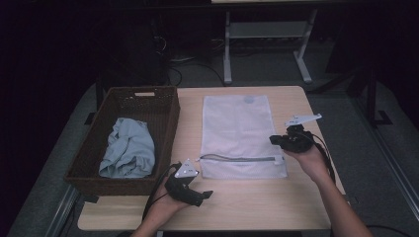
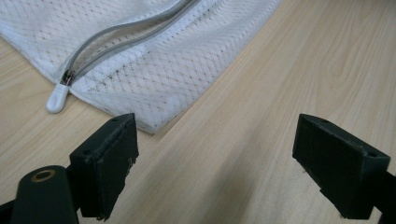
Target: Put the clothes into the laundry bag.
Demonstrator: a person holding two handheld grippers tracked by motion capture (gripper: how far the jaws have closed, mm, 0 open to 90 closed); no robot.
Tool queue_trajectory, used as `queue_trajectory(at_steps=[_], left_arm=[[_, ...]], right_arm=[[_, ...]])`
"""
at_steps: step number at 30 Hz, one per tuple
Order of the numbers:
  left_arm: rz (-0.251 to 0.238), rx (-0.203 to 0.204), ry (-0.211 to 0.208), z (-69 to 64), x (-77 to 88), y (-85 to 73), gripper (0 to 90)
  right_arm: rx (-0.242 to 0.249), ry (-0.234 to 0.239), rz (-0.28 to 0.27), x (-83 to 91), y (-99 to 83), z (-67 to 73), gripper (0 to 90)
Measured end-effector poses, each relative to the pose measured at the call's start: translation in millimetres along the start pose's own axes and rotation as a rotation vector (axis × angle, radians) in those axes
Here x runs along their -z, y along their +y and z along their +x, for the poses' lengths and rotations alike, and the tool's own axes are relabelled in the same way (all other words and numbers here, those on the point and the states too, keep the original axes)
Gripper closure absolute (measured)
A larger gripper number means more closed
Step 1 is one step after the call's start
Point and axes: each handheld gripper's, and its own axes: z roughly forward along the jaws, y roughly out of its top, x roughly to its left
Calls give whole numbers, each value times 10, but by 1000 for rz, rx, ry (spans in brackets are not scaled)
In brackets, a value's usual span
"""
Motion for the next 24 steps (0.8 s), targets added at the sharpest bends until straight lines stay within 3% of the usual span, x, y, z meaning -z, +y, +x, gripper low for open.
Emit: queue_trajectory(at_steps=[10, 24], left_arm=[[3, -2, -10, -3, -4, -3, 137], [10, -9, -20, -20, -10, -5, 135]], right_arm=[[-19, -60, -4, -271, 152, -198, 894], [-86, -133, 23, -603, 10, -528, 894]])
